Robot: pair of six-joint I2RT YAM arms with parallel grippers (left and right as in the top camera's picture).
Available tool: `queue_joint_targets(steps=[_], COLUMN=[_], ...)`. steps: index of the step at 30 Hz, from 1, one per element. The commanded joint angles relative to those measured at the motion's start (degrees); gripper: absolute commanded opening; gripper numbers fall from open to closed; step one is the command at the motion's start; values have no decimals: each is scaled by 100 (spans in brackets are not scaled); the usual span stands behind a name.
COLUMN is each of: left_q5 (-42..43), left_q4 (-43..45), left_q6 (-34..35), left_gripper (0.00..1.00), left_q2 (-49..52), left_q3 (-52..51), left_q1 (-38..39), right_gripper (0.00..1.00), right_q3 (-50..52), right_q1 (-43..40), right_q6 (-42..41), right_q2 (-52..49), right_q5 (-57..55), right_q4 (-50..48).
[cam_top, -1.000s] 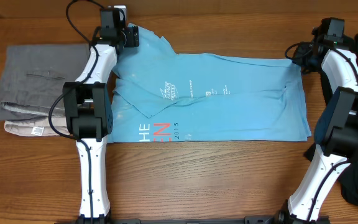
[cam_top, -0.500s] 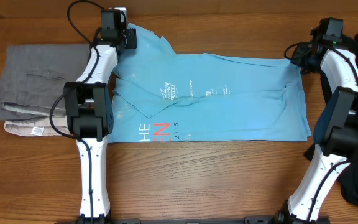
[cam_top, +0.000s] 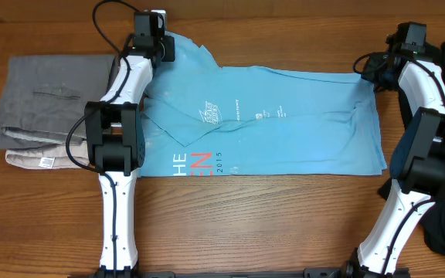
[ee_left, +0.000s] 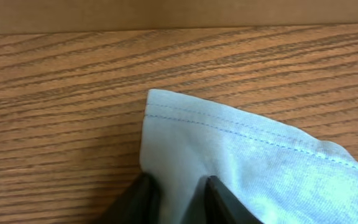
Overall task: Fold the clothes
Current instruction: 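Grasp the top-left and top-right corners of the shirt with both grippers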
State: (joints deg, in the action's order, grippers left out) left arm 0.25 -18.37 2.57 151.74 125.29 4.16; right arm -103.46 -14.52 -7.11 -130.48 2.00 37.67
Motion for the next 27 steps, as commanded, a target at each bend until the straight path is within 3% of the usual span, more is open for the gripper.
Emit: queue_joint_targets(steps=[1, 5, 27], left_q5=[-28, -31, -72], left_q4=[-155, -197, -258], left_q6=[-131, -131, -131], left_gripper=[26, 25, 21], left_q2=[234, 234, 234], left_q3=[-15, -15, -15], left_q1=[33, 33, 31], right_gripper=[42, 43, 43], right_q3=[-9, -9, 2], right_q1=[26, 24, 4], right_q6=[337, 999, 1058], right_q2=[-70, -70, -614], right_q5=[-68, -70, -66], right_q4=[-37, 50, -643])
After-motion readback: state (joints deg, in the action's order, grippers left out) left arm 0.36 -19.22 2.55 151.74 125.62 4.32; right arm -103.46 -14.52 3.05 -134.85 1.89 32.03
